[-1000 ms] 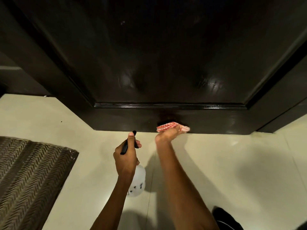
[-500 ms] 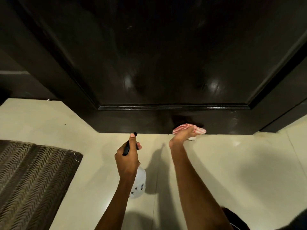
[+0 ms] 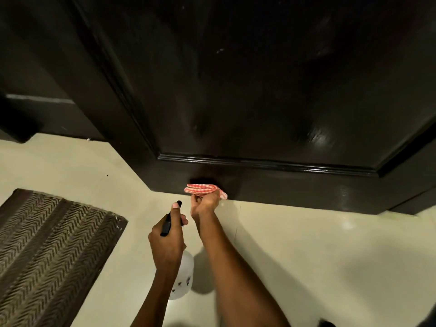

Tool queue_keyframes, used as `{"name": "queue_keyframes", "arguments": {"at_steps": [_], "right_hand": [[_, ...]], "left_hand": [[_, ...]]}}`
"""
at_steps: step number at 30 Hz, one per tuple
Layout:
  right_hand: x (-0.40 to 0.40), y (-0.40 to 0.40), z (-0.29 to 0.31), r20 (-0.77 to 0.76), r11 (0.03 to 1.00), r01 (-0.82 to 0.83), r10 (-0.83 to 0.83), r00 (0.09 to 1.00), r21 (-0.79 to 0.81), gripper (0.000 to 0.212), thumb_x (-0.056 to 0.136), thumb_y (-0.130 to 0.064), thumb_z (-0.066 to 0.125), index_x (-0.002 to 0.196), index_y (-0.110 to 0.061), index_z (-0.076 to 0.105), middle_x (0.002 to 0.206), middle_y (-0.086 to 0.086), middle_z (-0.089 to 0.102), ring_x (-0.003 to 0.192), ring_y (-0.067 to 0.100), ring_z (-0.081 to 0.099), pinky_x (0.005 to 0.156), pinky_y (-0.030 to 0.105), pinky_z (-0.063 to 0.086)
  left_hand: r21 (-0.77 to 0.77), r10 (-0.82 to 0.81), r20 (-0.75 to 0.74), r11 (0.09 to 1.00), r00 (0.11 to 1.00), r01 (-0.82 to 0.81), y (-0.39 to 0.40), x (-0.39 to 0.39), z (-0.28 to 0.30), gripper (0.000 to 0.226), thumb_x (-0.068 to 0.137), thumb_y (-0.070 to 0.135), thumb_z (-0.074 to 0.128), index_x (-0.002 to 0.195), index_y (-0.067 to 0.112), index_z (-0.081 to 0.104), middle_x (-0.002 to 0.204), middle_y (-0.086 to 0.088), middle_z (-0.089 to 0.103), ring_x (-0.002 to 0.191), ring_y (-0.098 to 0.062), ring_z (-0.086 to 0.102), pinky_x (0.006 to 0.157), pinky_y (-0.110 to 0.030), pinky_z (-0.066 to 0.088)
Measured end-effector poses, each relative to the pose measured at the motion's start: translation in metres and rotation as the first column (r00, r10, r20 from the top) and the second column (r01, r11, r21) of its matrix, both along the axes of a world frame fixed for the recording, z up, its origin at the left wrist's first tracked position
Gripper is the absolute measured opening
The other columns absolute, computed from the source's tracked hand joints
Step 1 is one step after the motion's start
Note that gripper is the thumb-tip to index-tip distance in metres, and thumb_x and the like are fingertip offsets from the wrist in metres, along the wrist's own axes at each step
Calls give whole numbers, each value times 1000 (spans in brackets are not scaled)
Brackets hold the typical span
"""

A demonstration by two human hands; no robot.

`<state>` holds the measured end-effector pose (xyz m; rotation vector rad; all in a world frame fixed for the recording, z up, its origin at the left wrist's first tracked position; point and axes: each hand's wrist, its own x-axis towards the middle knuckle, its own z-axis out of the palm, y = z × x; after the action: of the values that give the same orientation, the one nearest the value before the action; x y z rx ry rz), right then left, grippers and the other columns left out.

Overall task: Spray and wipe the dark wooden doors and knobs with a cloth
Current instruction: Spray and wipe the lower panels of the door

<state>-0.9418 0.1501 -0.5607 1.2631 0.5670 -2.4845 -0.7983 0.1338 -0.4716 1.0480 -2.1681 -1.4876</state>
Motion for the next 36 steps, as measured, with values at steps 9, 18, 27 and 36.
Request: {"name": "queue_keyframes", "arguments": {"at_steps": [9,18,27,36], "right_hand": [[20,132,48,-133,913,334,-311,941,234,60,108,-51,28,158,-18,25,158,11,38,141,32,42,121,44,29],[18,151,37,-455,166,430,168,874,887,58,110,-21,34,161,-12,8,167,8,5,155,22,7,126,37,14],[14,147,-38,621,-675,619,698,358,401,92,86,-18,63,162,-35,14,164,-5,31,147,42,29,118,63,19],[33,245,-40,730,-846,409,513,452,342,88,78,-6,62,158,-30,34,160,0,40,145,44,24,118,67,9]], "left_hand": [[142,-110,-56,983,992,117,49,-19,9,54,103,52,53,76,10,73,78,-2,73,52,-24,53,43,-22,44],[160,-126,-96,977,987,140,64,-23,11,53,104,53,51,80,12,74,83,0,76,51,-31,53,53,-29,45],[133,-59,-96,989,994,71,35,-21,13,55,105,54,49,80,12,74,83,1,75,52,-35,57,60,-34,50],[205,-9,-44,979,999,18,31,-21,6,56,104,55,51,76,11,73,82,-3,75,48,-31,53,50,-33,47]]}}
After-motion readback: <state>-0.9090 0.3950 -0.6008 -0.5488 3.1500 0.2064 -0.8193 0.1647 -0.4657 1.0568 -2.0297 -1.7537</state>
